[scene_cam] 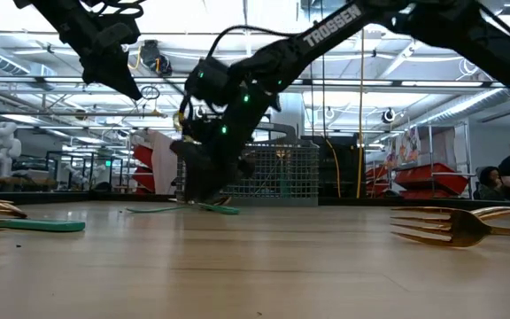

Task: Sort silverware
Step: Put the green knife into the gray bin

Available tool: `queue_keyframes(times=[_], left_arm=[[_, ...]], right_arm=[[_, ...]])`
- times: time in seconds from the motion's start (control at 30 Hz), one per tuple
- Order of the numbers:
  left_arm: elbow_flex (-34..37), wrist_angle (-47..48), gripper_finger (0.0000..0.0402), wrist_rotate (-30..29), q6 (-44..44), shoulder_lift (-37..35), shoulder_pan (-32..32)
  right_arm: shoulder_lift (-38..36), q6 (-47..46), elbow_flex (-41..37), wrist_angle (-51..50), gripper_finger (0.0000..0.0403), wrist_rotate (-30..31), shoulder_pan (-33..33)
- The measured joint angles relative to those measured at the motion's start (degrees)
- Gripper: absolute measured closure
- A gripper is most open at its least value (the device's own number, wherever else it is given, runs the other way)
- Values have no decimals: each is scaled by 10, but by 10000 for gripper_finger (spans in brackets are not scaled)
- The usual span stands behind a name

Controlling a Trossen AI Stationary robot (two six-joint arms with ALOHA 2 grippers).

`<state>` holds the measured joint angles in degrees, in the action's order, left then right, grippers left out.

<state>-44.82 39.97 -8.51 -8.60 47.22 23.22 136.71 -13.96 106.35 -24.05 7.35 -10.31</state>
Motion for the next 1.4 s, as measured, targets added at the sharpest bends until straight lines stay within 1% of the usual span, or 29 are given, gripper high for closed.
queue_keyframes(times=[0.07, 0.13, 0.2, 0.27, 0.37, 0.4, 0.43, 0.63, 0.8, 1.0, 1.2, 1.27, 1.4], left_arm=[[0, 0, 391, 0, 0, 0, 0], [0, 0, 391, 0, 0, 0, 0], [0, 0, 391, 0, 2, 0, 0], [0, 0, 391, 0, 4, 0, 0], [0, 0, 391, 0, 7, 0, 0], [0, 0, 391, 0, 10, 0, 0], [0, 0, 391, 0, 11, 0, 0], [0, 0, 391, 0, 16, 0, 0], [0, 0, 391, 0, 16, 0, 0], [0, 0, 391, 0, 16, 0, 0], [0, 0, 391, -1, 15, 0, 0], [0, -2, 391, -2, 15, 0, 0], [0, 2, 391, -3, 15, 0, 0]], right_arm=[[18, -16, 23, -23, 212, 1, 0], [32, -23, 54, -68, 217, 2, 0], [50, -16, 89, -122, 237, 2, 2], [67, -6, 121, -174, 277, 1, 4], [81, 2, 150, -205, 363, -17, 8], [83, 2, 155, -208, 380, -21, 9], [84, -5, 157, -209, 387, -21, 9], [88, -36, 184, -222, 398, -21, 12], [94, -48, 230, -234, 401, -38, 14], [89, -48, 285, -236, 402, -32, 11], [68, -53, 284, -219, 402, -14, -1], [57, -54, 285, -197, 402, -13, -7], [31, -55, 285, -149, 402, 15, -18]])
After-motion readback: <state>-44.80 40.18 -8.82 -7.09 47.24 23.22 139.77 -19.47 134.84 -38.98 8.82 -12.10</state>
